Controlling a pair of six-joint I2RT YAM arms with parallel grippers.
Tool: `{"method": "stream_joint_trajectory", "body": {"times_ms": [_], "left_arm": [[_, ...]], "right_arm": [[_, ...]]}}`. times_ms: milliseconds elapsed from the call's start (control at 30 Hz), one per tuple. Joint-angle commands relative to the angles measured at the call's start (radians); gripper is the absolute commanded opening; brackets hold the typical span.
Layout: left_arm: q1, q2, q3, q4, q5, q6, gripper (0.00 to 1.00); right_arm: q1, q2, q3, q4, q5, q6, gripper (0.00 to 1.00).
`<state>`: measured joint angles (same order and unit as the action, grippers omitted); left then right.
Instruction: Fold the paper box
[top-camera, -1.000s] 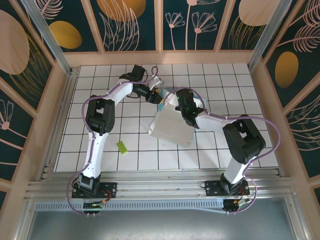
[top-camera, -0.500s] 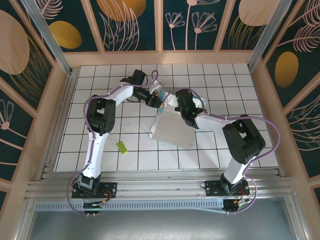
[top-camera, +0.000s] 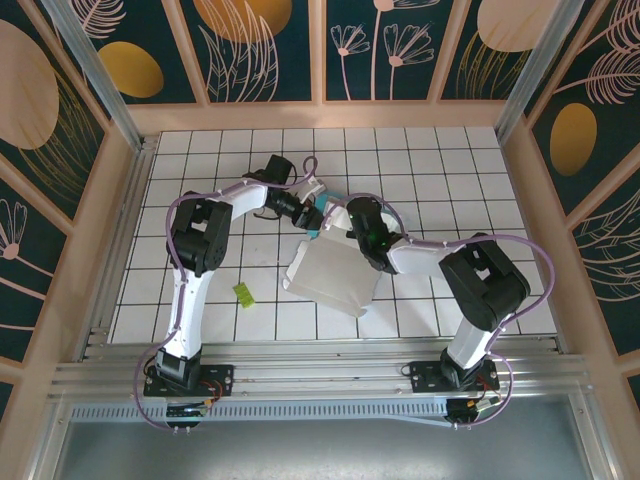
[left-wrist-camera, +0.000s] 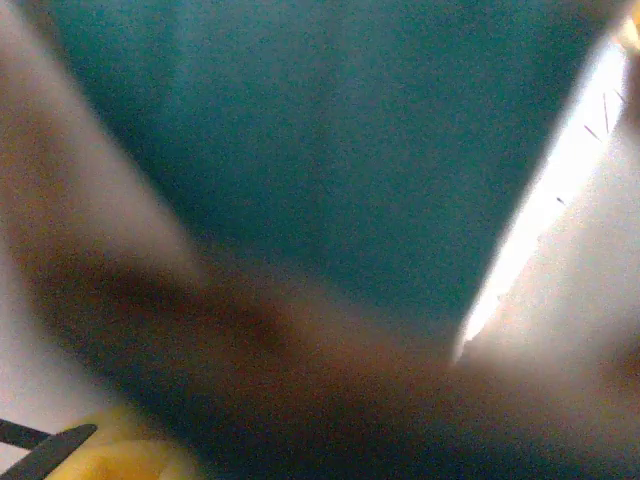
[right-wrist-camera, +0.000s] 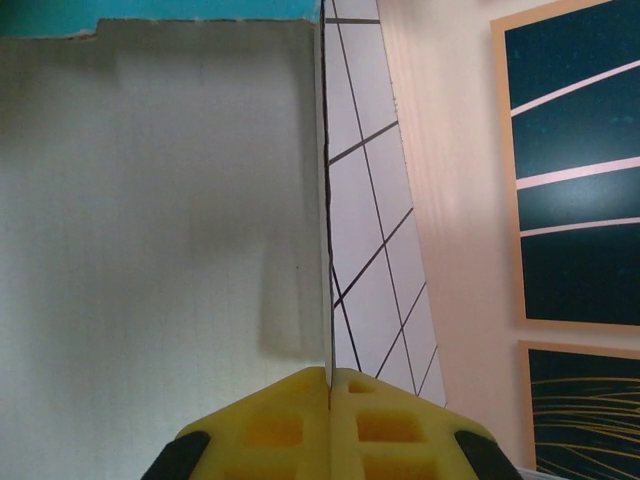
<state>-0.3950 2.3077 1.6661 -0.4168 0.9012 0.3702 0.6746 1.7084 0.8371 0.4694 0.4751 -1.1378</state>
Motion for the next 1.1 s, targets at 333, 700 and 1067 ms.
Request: {"method": "stream_joint_trajectory", "body": {"times_ms": [333,700,1067], "left_arm": [[-0.006,-0.179,-0.093,0.107,-0.021,-0.061,0.43],[-0.005,-0.256,-0.204,0.258,-0.221,-0.277,0.44],[0.007,-0.506,-0.462,0.642,-0.294,-0.385,0.45]], "right_arm": [[-0.03,0.004,0.063,-0.045,-0.025,0.071,0.02],[-0.065,0.052,0.135,-0.117,-0.057,0.14,0.02],[-0.061,0.027,0.118,0.101,0.077,-0.092,0.02]]}}
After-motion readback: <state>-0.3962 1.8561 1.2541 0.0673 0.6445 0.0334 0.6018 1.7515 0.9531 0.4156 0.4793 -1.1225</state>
